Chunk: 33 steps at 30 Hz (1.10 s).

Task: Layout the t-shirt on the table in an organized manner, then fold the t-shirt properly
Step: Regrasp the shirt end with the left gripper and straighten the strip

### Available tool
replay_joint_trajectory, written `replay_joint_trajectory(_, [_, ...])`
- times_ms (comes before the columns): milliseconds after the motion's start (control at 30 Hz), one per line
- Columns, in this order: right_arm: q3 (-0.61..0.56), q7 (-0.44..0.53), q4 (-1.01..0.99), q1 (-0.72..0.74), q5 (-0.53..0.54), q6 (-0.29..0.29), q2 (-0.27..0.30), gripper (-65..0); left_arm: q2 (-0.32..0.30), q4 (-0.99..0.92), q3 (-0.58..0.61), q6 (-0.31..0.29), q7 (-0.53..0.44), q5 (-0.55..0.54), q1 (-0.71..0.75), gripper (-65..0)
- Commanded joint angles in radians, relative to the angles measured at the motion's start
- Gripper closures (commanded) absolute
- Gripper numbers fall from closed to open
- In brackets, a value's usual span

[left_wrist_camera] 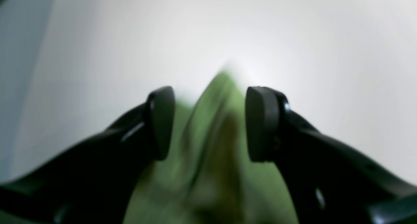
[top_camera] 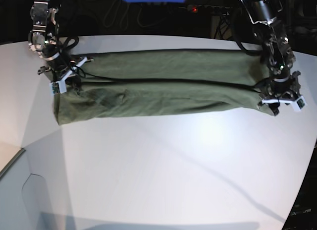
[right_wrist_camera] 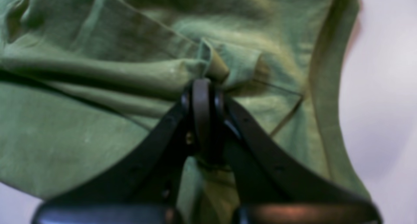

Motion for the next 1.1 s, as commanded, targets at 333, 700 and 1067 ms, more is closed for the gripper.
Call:
replay_joint_trajectory(333, [0.002, -0.031, 0.003, 0.016, -0.018, -0.013, 0.007, 0.0, -0.060, -0.103, 0.002, -0.008, -0.019, 0.006, -0.118, -33.9])
replay_joint_trajectory(700, [0.002, -0.031, 0.003, 0.017, -0.018, -0.013, 0.007, 0.0, -0.124, -0.284, 0.137, 0.000, -0.017, 0.006, -0.187, -33.8])
replay_joint_trajectory(1067, [0.002, -0.031, 0.003, 0.025, -0.018, -0.013, 0.007, 0.0, -0.134, -0.289, 0.131, -0.004, 0.101, 0.006, -0.175, -16.4])
